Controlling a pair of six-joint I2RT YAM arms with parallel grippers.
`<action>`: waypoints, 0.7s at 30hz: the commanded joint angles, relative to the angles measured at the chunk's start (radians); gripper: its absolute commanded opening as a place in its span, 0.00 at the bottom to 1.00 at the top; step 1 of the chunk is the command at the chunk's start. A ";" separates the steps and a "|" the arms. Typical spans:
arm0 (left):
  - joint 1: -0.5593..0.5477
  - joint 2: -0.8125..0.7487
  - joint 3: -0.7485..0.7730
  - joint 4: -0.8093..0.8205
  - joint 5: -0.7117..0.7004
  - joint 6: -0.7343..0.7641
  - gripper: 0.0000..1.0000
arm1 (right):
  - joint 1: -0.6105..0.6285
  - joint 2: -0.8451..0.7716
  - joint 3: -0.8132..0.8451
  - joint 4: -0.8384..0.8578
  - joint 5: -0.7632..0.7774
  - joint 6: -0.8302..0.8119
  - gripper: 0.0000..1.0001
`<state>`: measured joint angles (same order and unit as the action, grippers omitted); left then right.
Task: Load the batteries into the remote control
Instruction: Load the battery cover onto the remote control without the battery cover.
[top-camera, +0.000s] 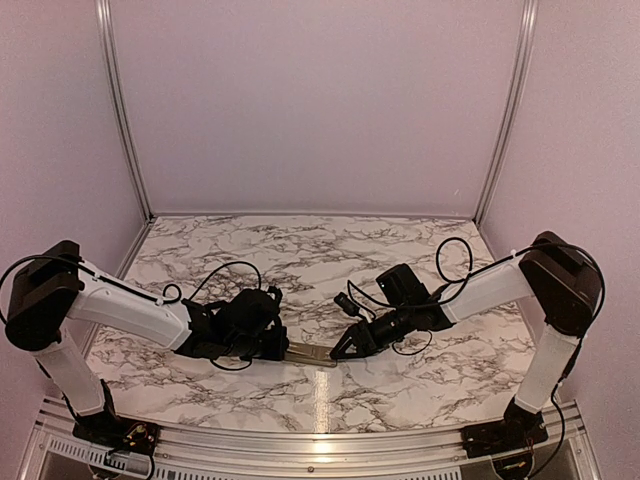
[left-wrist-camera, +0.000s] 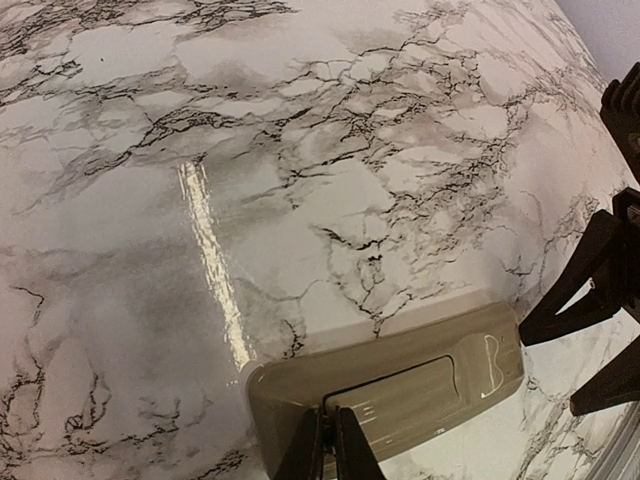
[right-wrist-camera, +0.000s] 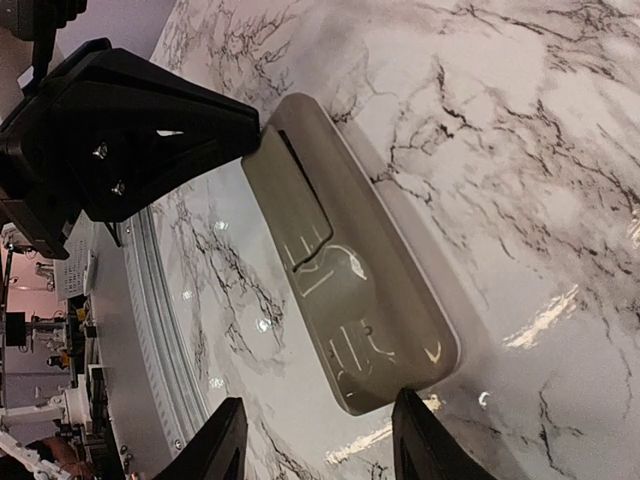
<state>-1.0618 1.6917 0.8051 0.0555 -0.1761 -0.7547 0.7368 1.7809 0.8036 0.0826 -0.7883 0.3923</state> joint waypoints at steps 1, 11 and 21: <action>-0.022 0.048 0.002 0.056 0.097 0.000 0.05 | 0.002 0.005 0.021 0.020 -0.014 -0.003 0.48; -0.046 -0.021 -0.003 0.046 0.025 0.018 0.04 | 0.002 0.008 0.020 0.023 -0.014 0.001 0.46; -0.055 -0.045 -0.040 0.036 -0.007 -0.019 0.04 | 0.002 0.001 0.007 0.009 -0.007 -0.003 0.46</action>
<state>-1.0935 1.6775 0.7883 0.0700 -0.2119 -0.7616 0.7368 1.7809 0.8036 0.0948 -0.8047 0.3927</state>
